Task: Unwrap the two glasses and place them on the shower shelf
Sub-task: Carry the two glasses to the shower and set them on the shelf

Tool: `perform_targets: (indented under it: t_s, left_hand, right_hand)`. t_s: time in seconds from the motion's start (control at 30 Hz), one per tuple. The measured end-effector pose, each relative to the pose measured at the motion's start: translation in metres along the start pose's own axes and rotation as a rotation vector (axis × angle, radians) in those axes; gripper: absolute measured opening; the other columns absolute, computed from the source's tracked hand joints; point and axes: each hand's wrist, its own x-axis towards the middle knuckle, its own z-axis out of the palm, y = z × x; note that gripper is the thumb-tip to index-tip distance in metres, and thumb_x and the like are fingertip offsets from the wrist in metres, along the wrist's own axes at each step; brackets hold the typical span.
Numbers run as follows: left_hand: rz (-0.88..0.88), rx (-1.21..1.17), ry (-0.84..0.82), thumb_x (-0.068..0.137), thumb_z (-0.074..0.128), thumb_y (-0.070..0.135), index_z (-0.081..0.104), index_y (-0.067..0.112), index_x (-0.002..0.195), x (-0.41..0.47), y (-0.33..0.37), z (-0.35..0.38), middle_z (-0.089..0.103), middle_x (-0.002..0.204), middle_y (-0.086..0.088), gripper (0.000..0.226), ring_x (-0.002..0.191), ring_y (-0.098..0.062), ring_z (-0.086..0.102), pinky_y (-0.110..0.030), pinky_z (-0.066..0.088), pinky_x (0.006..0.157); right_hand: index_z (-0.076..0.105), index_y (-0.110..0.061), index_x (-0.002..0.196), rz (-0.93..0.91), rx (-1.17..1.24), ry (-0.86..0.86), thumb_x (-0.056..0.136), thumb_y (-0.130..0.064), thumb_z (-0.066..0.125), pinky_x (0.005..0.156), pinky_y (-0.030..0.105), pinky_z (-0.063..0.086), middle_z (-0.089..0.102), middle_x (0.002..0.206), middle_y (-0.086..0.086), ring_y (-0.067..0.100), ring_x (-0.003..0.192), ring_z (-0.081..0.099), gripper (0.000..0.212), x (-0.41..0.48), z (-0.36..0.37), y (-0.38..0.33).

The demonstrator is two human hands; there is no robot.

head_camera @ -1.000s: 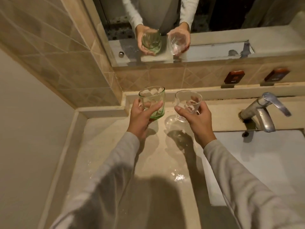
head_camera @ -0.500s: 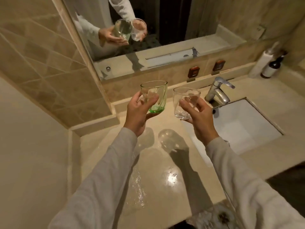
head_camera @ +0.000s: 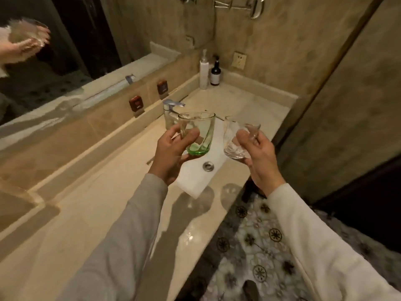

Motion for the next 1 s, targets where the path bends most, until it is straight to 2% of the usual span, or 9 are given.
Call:
perform_targets:
  t_s: [0.07,0.13,0.27,0.4,0.47,0.6,0.73,0.9,1.0]
  left_hand:
    - [-0.040,0.002,-0.092,0.079,0.081,0.024,0.060,0.012,0.129,0.010,-0.015,0.045,0.072,0.119,-0.014,0.055,0.112,-0.032,0.068,-0.047,0.058,0.085]
    - [-0.067,0.015,-0.192,0.082,0.078,0.022,0.057,0.009,0.131,0.018,-0.033,0.097,0.070,0.121,-0.017,0.054,0.112,-0.033,0.067,-0.048,0.058,0.083]
    - [-0.121,0.036,-0.386,0.084,0.075,0.022,0.057,0.006,0.129,0.023,-0.068,0.207,0.072,0.115,-0.014,0.051,0.092,-0.024,0.070,-0.056,0.057,0.085]
    - [-0.161,0.082,-0.547,0.083,0.074,0.022,0.066,0.016,0.117,0.016,-0.107,0.326,0.074,0.108,-0.008,0.035,0.095,-0.023,0.071,-0.055,0.057,0.086]
    - [-0.178,0.099,-0.621,0.083,0.074,0.023,0.065,0.018,0.114,0.011,-0.126,0.375,0.073,0.109,-0.007,0.033,0.100,-0.025,0.071,-0.055,0.057,0.088]
    - [-0.240,0.107,-0.792,0.080,0.079,0.028,0.060,0.009,0.124,-0.013,-0.167,0.480,0.072,0.115,-0.012,0.052,0.105,-0.027,0.069,-0.043,0.059,0.087]
    - [-0.344,0.090,-0.955,0.073,0.082,0.033,0.062,0.013,0.123,-0.043,-0.203,0.570,0.074,0.113,-0.010,0.058,0.103,-0.025,0.071,-0.033,0.060,0.074]
    - [-0.447,0.098,-1.160,0.078,0.079,0.032,0.056,0.016,0.131,-0.080,-0.246,0.661,0.070,0.123,-0.011,0.060,0.114,-0.030,0.067,-0.043,0.059,0.081]
    - [-0.489,0.098,-1.274,0.081,0.078,0.032,0.055,0.017,0.132,-0.100,-0.267,0.709,0.070,0.124,-0.009,0.058,0.115,-0.029,0.067,-0.045,0.059,0.083]
  right_hand:
    - [0.062,-0.022,0.128,-0.012,0.035,0.093,0.070,-0.041,0.089,0.082,0.038,0.061,0.074,0.123,0.002,0.025,0.115,0.071,0.066,-0.005,-0.045,-0.014]
    - [0.060,-0.020,0.132,-0.043,0.057,0.178,0.062,-0.048,0.093,0.087,0.040,0.060,0.074,0.124,0.004,0.024,0.116,0.070,0.082,-0.013,-0.095,-0.030]
    - [0.060,-0.023,0.130,-0.102,0.059,0.329,0.057,-0.053,0.094,0.100,0.051,0.054,0.075,0.120,-0.001,0.022,0.118,0.069,0.086,-0.035,-0.195,-0.063]
    - [0.061,-0.019,0.131,-0.166,0.090,0.499,0.057,-0.051,0.095,0.091,0.052,0.060,0.075,0.122,0.000,0.020,0.116,0.070,0.087,-0.066,-0.298,-0.099]
    - [0.066,-0.021,0.125,-0.204,0.090,0.552,0.058,-0.050,0.094,0.086,0.050,0.061,0.075,0.119,0.001,0.022,0.116,0.070,0.078,-0.084,-0.340,-0.113]
    - [0.067,-0.024,0.125,-0.276,0.102,0.707,0.065,-0.045,0.092,0.084,0.044,0.061,0.076,0.119,0.001,0.022,0.116,0.071,0.068,-0.134,-0.430,-0.138]
    - [0.067,-0.022,0.126,-0.334,0.108,0.867,0.070,-0.039,0.091,0.081,0.039,0.061,0.076,0.115,0.001,0.022,0.112,0.072,0.063,-0.182,-0.503,-0.158]
    - [0.059,-0.013,0.135,-0.407,0.077,1.045,0.073,-0.040,0.090,0.079,0.035,0.061,0.075,0.109,0.000,0.023,0.104,0.073,0.074,-0.239,-0.567,-0.176]
    - [0.060,-0.015,0.136,-0.436,0.100,1.161,0.071,-0.041,0.090,0.084,0.040,0.060,0.072,0.120,0.005,0.025,0.110,0.071,0.076,-0.267,-0.593,-0.183]
